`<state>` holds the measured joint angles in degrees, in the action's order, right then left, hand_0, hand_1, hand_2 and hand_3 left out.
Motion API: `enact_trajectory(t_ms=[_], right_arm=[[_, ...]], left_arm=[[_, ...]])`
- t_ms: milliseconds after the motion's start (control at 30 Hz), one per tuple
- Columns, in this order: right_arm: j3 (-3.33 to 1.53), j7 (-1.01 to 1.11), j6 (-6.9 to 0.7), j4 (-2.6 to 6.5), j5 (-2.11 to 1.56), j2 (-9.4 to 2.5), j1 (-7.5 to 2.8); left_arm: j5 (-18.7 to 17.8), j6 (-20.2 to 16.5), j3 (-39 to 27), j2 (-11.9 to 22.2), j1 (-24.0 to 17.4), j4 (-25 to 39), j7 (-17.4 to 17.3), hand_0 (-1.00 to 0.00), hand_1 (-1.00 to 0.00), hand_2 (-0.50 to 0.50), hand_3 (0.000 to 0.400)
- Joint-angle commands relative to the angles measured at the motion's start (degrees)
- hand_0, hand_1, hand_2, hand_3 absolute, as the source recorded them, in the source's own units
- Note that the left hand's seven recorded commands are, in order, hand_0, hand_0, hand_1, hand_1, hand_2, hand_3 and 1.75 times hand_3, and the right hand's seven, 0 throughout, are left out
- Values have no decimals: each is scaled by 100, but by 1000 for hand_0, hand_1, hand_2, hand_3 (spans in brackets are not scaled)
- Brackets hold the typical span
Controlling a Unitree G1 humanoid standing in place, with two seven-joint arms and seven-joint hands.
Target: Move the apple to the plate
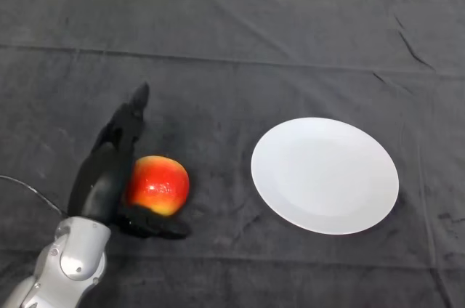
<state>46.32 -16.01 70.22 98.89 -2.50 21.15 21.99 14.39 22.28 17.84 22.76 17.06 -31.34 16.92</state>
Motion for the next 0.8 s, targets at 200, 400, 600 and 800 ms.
enact_trajectory(t_ms=[200,400,600,800], right_arm=[[-16,26,-189,396,-48,-746,-401],[-17,27,-188,399,-51,-746,-400],[-19,28,-187,400,-53,-746,-399],[-21,29,-187,400,-56,-746,-399]], left_arm=[[470,-243,246,242,443,-286,-33,-537,-1000,231,400],[664,-345,285,264,478,-276,10,-1000,-1000,0,400],[727,-473,260,268,513,-83,-33,-1000,-1000,0,400],[711,-681,196,216,653,220,-146,-1000,-1000,0,400]])
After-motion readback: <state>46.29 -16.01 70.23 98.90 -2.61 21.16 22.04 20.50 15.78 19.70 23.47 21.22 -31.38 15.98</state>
